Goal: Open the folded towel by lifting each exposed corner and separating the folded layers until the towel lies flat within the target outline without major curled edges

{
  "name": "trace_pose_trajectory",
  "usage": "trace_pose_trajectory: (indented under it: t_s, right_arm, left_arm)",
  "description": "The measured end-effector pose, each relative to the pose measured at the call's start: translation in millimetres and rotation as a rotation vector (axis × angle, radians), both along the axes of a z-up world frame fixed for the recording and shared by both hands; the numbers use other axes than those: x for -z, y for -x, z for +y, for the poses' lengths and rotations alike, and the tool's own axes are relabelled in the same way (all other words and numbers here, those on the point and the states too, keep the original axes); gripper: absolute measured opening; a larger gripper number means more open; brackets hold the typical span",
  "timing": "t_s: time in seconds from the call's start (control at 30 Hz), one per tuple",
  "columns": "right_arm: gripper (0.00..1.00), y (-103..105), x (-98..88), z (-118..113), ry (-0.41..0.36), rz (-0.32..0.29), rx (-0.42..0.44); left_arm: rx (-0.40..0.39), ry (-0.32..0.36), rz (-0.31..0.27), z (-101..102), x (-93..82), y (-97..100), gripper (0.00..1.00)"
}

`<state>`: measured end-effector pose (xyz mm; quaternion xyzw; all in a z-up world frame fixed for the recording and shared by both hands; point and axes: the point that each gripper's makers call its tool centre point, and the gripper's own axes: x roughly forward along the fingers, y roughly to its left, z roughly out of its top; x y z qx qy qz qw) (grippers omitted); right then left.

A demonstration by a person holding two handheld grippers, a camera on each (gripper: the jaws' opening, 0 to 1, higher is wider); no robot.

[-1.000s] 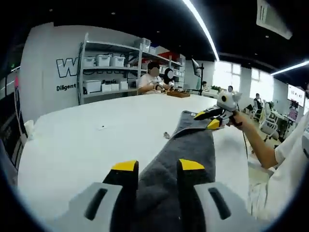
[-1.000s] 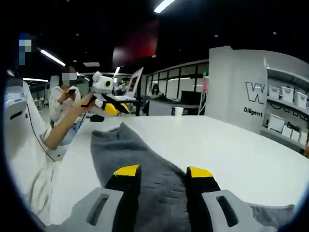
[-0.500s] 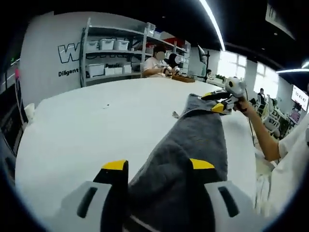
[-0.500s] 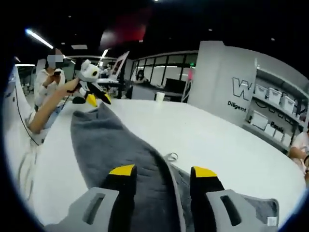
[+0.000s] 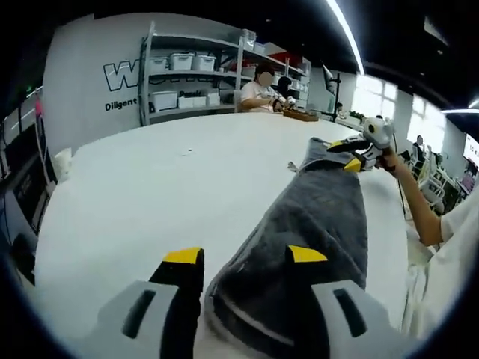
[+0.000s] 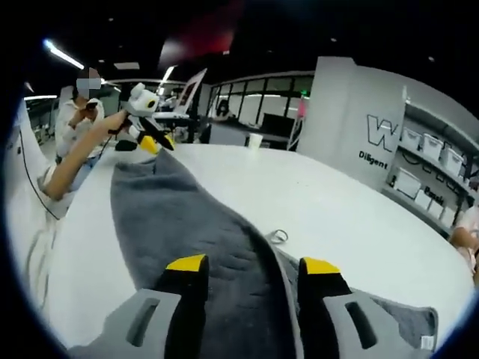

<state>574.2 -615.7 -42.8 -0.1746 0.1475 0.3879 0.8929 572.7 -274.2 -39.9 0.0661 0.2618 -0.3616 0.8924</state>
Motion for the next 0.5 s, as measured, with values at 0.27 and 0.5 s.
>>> trace_pose_trajectory:
  t_s: [0.27,0.5]
  right_arm:
    - [0.42,-2.8,3.7,3.3,-0.019,0.014,0.004]
    - [0.08,-0.2,10.1,9.3,-0.038,0.019,-0.049]
  left_arm:
    - [0.036,-0.015,0.064,-5.2,10.9,7.5,0.16]
    - [0.051,-0.013,0.058,-10.8,8.0,10.7,0.11]
